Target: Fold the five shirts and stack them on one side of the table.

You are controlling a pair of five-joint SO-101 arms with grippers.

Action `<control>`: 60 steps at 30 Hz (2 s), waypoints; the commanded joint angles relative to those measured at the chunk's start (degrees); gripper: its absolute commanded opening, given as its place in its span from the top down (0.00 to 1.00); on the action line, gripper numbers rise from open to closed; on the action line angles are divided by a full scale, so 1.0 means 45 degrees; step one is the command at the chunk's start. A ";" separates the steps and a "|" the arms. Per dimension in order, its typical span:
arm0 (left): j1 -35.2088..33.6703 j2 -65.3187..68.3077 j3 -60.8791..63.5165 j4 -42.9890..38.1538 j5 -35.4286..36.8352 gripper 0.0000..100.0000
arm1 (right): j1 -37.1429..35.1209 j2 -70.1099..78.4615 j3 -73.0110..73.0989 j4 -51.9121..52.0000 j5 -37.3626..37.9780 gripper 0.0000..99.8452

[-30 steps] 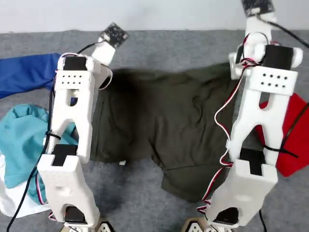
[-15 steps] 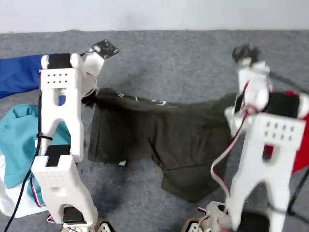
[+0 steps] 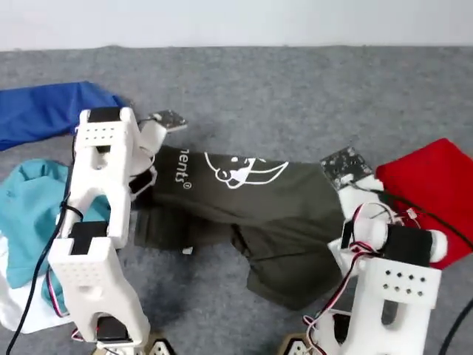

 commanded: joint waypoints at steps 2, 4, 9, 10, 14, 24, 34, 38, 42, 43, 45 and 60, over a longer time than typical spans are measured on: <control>0.0078 -0.0274 0.0694 0.0293 -0.0195 0.99 | 0.0107 -0.0225 0.0059 0.0264 0.0332 0.99; 0.0059 -0.0274 0.0947 0.0293 -0.0195 0.99 | 0.0107 -0.0225 0.0078 0.0264 0.0332 0.99; 0.0000 -0.0274 0.1319 0.0293 -0.0195 0.99 | 0.0088 -0.0225 0.0078 0.0967 0.0371 0.99; 0.0000 -0.0274 0.1416 0.0293 -0.0195 0.99 | 0.0088 -0.0225 0.0078 0.1084 0.0488 0.99; -0.0020 -0.0274 0.1455 0.0293 -0.0195 0.99 | 0.0068 -0.0225 0.0078 0.1123 0.0703 0.99; -0.0020 -0.0254 0.1455 0.0293 -0.0215 0.99 | 0.0068 -0.0244 0.0098 0.1143 0.1856 0.99; 0.0059 -0.0274 0.2256 0.0293 0.0430 0.99 | -0.0440 -0.0244 0.1114 0.1162 0.2559 0.99; 0.0195 -0.0274 0.2217 0.0293 0.0410 0.99 | -0.1963 -0.0772 0.1739 0.1123 0.2852 0.99; 0.0352 -0.0274 0.2217 0.0293 0.0410 0.99 | -0.3214 -0.1885 0.1778 0.1123 0.2852 0.99; 0.0352 -0.0274 0.2217 0.0293 0.0410 0.99 | -0.3409 -0.2061 0.1778 0.1123 0.2852 0.99; 0.0352 -0.0254 0.2217 0.0293 0.0410 0.99 | -0.3565 -0.2354 0.1778 0.1123 0.2872 0.99; 0.0293 -0.0137 0.2237 0.0293 0.0762 0.94 | -0.3487 -0.2569 0.2051 0.1123 0.2813 0.82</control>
